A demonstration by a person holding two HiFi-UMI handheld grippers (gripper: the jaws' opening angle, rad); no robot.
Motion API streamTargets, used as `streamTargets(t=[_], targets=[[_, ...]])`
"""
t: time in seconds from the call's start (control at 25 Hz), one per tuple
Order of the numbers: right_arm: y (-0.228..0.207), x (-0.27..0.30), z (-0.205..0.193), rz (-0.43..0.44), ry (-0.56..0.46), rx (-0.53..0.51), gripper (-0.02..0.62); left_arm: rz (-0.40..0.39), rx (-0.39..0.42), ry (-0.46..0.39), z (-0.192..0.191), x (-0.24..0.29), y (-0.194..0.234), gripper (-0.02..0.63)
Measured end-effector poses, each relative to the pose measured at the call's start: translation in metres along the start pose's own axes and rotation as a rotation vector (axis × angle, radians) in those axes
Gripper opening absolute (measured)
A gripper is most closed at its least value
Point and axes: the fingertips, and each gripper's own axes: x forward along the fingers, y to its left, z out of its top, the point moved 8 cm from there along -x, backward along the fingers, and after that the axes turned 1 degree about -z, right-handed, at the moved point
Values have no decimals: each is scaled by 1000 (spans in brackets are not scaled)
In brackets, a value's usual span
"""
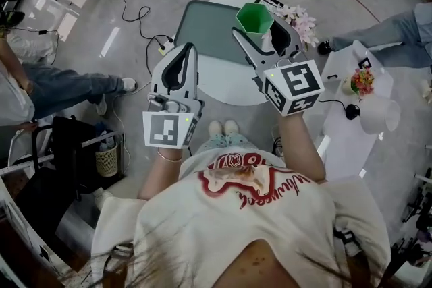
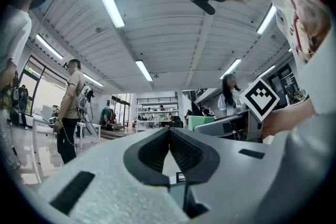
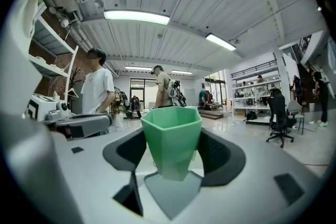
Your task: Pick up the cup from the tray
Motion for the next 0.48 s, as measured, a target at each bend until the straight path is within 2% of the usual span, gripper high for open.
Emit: streamTargets(t=[0.24,0.48], targets=[[-5,-11,-8,27,-15,4,311,24,26,-7,-4,-8,-12,14],[31,-40,-11,33,-25,-20,311,19,32,-26,0,-53,-20,14]])
